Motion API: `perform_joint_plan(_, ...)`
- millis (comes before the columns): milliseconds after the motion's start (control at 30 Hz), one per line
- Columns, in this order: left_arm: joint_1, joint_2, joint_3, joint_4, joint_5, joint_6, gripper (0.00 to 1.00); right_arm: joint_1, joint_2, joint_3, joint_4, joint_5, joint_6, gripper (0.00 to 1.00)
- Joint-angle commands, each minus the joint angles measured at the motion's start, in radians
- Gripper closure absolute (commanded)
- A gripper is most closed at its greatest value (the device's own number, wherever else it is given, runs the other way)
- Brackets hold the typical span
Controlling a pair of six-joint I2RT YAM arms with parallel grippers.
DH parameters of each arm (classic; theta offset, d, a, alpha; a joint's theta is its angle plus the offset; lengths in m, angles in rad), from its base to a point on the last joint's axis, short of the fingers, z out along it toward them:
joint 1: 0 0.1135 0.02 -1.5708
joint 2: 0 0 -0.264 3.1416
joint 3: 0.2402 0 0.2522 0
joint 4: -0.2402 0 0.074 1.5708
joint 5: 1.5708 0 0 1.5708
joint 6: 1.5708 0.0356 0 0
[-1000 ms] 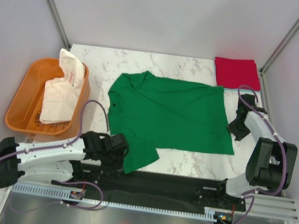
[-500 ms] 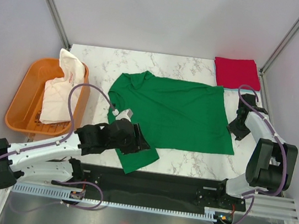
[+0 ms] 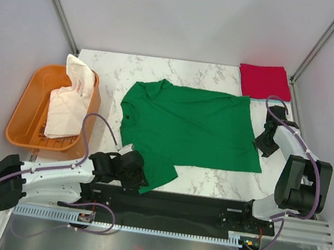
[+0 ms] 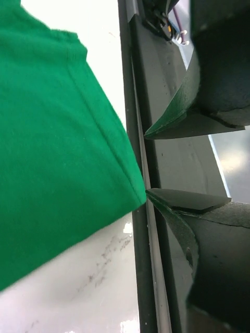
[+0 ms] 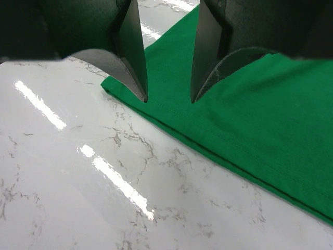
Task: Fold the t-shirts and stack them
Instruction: Flatten the tshirt out
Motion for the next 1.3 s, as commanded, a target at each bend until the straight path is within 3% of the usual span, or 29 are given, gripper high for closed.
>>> perform_joint_plan(0,-0.012,0.023,-0.006,0.01,-0.004,-0.075,0.5,-0.004,-0.019,-0.01,0.02,0.0,-0.008,0.53)
perform_joint_plan(433,-0.04,0.054,-0.024,0.003,-0.004,-0.097,0.56,-0.004,-0.017,-0.013,0.023,0.006,-0.013,0.53)
perform_joint_plan(733,-0.043,0.054,-0.027,-0.012,-0.029,-0.092,0.55,-0.01,-0.022,-0.016,0.025,0.002,-0.014,0.54)
perform_joint_plan(967,-0.044,0.147,0.003,-0.009,-0.034,-0.088,0.55,-0.011,-0.022,-0.015,0.025,-0.003,-0.017,0.53)
perform_joint_plan(1267,-0.05,0.117,0.043,-0.007,-0.052,-0.088,0.55,-0.014,-0.025,-0.013,0.022,-0.012,-0.011,0.54)
